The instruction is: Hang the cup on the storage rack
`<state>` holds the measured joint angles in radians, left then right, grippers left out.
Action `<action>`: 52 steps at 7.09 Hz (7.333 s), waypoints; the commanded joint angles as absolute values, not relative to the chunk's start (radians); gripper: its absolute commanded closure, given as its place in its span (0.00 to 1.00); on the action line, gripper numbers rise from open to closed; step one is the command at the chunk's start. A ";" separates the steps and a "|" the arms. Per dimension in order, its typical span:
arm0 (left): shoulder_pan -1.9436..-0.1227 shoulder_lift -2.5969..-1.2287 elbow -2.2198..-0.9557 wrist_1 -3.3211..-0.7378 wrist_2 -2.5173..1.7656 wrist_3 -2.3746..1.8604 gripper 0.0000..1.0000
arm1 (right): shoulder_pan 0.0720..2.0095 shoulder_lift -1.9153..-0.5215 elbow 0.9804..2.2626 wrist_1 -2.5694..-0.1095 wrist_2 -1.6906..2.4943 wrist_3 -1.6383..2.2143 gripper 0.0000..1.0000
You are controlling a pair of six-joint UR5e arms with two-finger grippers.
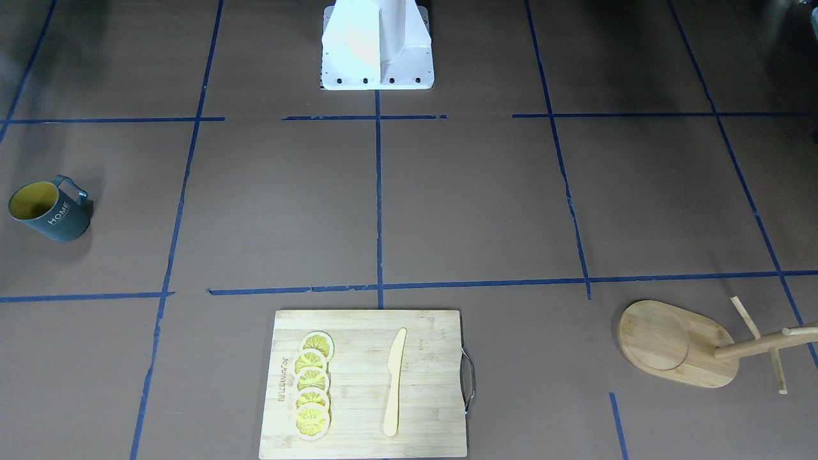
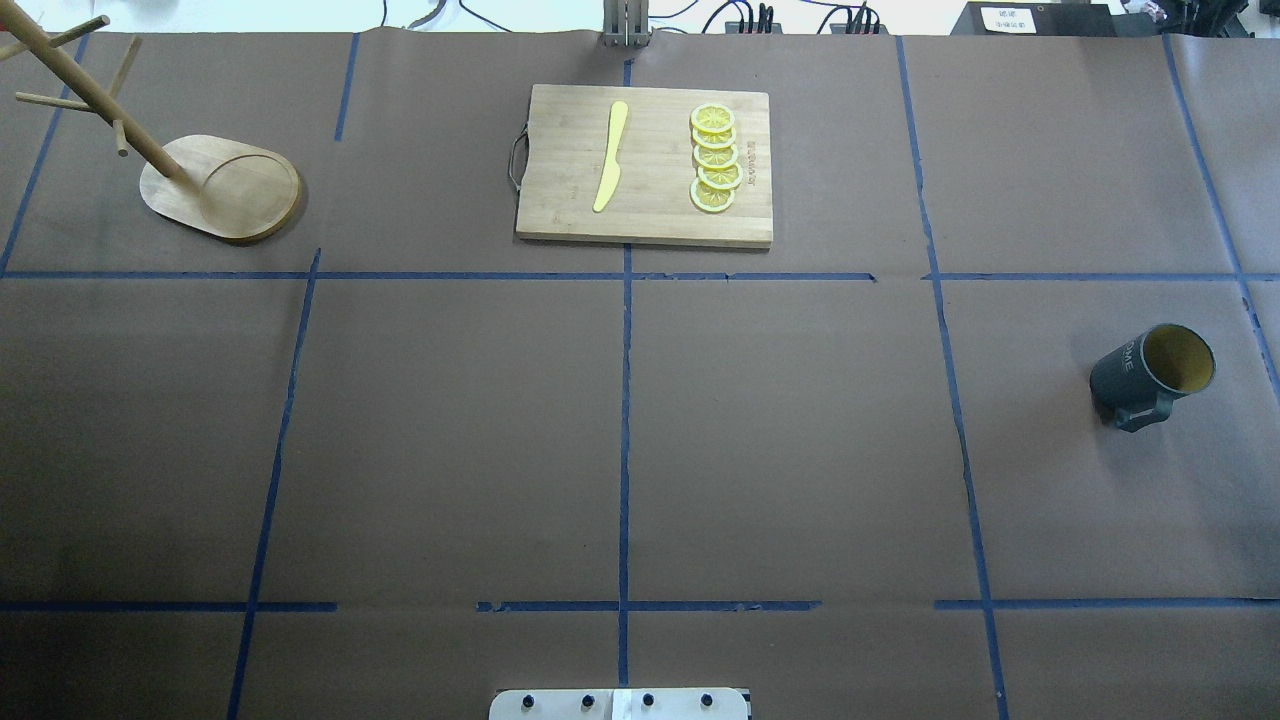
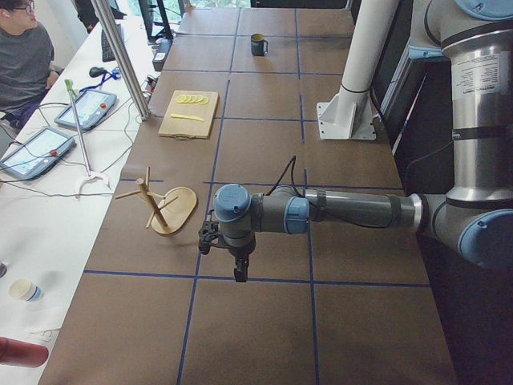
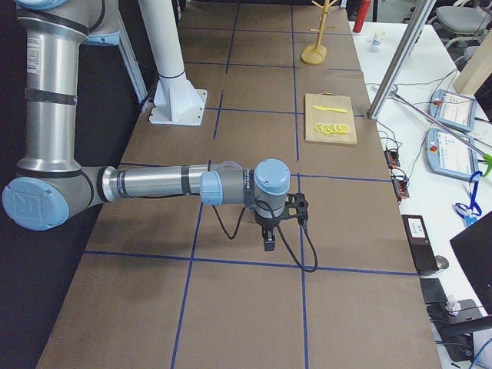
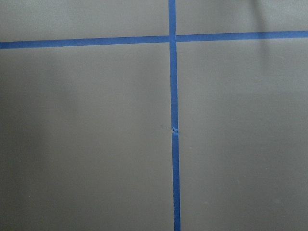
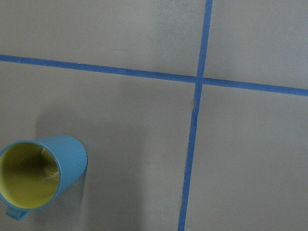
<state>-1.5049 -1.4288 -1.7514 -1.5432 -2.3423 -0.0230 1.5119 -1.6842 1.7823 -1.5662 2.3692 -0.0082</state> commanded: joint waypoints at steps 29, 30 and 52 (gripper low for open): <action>-1.502 -1.431 -1.763 -1.545 -2.349 -0.023 0.00 | 0.742 -1.090 1.782 -1.517 2.119 1.217 1.00; -1.503 -1.431 -1.763 -1.545 -2.350 -0.023 0.00 | 0.671 -1.034 1.775 -1.560 2.042 1.300 1.00; -1.502 -1.523 -1.818 -1.653 -2.353 -0.028 0.00 | 1.415 -1.418 1.698 -1.747 2.307 -0.138 0.00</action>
<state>-1.5018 -1.5157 -1.8072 -1.6275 -2.3517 -0.0294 1.3187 -1.3151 1.6993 -1.7466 2.3003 0.0577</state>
